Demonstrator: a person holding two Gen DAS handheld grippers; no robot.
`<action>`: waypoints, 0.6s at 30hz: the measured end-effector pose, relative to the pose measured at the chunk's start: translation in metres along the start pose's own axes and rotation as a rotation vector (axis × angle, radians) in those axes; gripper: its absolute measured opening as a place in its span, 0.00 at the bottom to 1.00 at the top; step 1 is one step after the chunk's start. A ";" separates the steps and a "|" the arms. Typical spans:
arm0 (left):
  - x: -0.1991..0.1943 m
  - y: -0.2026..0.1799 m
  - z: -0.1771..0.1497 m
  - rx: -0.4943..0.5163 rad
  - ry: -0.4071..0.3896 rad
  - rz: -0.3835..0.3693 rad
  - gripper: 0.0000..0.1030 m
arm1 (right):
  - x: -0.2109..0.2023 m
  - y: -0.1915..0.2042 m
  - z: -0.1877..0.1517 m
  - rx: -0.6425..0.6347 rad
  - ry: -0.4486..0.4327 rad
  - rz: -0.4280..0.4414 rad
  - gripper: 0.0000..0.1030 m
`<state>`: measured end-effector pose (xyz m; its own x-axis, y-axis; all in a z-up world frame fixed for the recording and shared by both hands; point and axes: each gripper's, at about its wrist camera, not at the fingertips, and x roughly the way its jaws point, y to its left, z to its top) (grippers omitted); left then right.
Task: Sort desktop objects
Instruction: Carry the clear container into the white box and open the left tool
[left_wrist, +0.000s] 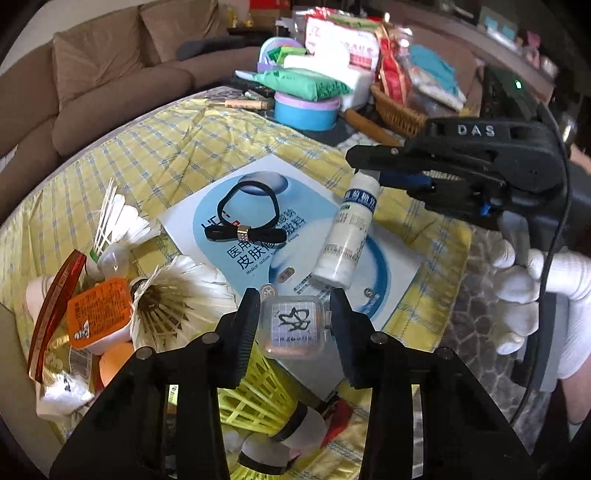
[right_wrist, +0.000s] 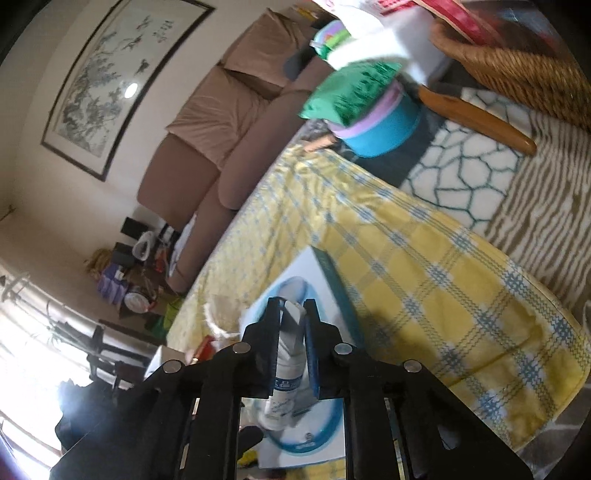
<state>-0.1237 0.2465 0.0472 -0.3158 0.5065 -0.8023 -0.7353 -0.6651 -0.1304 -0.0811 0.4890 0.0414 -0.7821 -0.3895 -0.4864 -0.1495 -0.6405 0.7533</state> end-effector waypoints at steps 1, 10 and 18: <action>-0.004 0.002 0.000 -0.017 -0.009 -0.011 0.35 | -0.001 0.004 0.000 -0.012 -0.001 0.013 0.08; -0.055 0.019 0.008 -0.112 -0.089 -0.105 0.35 | -0.007 0.031 -0.005 -0.095 -0.006 0.036 0.06; -0.090 0.044 0.004 -0.185 -0.153 -0.140 0.35 | -0.017 0.051 -0.007 -0.148 -0.023 0.088 0.06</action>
<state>-0.1302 0.1742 0.1158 -0.3160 0.6681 -0.6737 -0.6605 -0.6646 -0.3493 -0.0711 0.4588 0.0854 -0.8023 -0.4339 -0.4100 0.0095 -0.6960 0.7180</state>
